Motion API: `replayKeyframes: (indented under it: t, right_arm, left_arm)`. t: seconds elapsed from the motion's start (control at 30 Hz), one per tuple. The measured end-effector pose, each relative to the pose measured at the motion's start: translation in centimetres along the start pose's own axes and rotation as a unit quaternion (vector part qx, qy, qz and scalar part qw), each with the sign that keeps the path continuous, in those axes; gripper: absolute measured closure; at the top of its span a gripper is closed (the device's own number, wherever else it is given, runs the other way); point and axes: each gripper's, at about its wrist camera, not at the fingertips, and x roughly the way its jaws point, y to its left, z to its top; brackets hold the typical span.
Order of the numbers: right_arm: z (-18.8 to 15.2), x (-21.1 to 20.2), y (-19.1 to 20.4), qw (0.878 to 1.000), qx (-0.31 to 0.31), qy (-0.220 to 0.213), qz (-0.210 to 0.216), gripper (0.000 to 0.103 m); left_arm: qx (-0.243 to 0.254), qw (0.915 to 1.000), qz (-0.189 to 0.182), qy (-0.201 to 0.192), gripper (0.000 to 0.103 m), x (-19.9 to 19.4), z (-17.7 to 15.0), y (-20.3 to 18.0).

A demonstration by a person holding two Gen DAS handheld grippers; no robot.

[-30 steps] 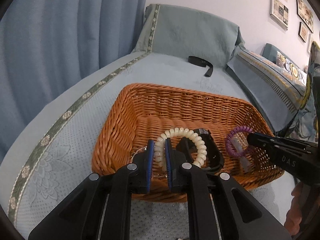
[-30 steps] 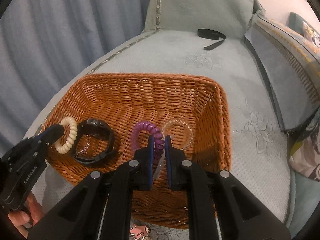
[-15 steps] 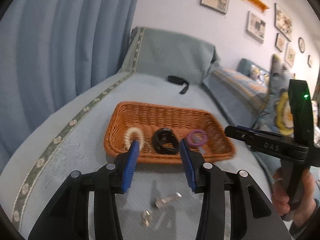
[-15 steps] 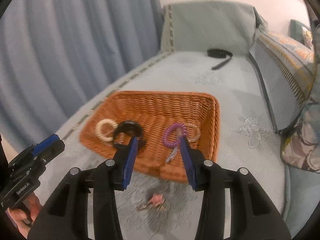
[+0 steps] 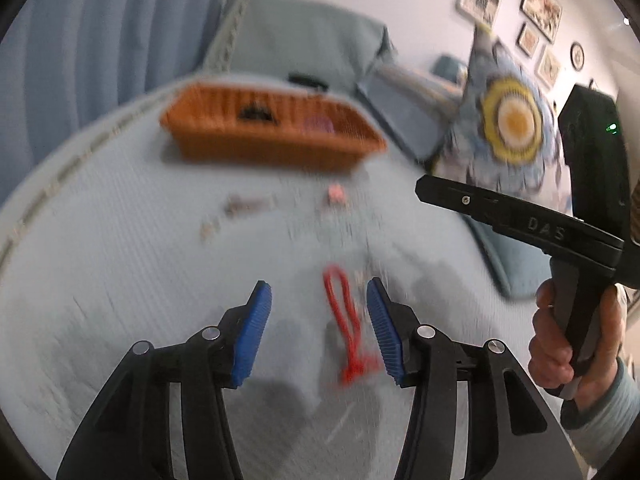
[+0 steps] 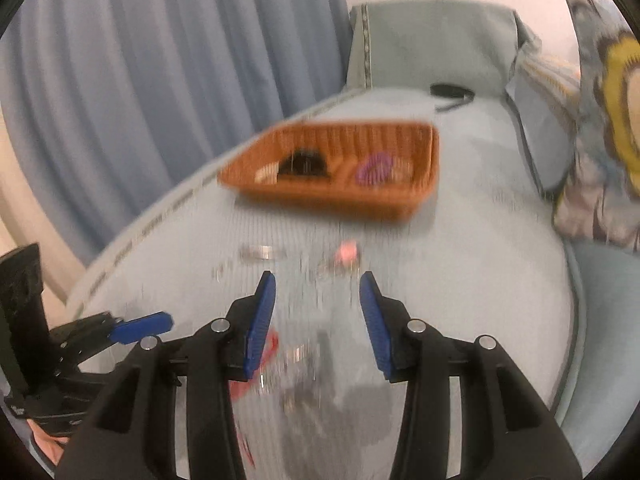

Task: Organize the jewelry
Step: 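Grasp the red cord with the left tool while the right grasps the silver charm chain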

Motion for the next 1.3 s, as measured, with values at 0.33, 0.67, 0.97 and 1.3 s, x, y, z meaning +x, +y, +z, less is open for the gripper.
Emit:
replayKeyframes:
  t: [0.33,0.67,0.97,1.3]
  right_arm:
    - [-6.0,1.2,1.2,0.999,-0.01,0.044,0.013,0.063]
    - [-6.9,3.0,3.0,0.996,-0.044,0.065,-0.033,0.063]
    - [-6.7,4.0,3.1,0.996,-0.041,0.067,-0.051,0.061]
    - [-6.5,4.7,4.2,0.993,-0.063,0.059,-0.083,0.071]
  left_arm:
    - [0.068,0.9962,0.043,0.034,0.062,3.3,-2.7,-2.1]
    - [0.024,0.9983,0.047,0.027,0.101,2.5,-2.2,1.3]
    - [0.014,0.999,0.038,0.02,0.093,2.1,-2.1,2.2]
    - [0.051,0.9968,0.058,0.021,0.069,2.6,-2.3,1.0]
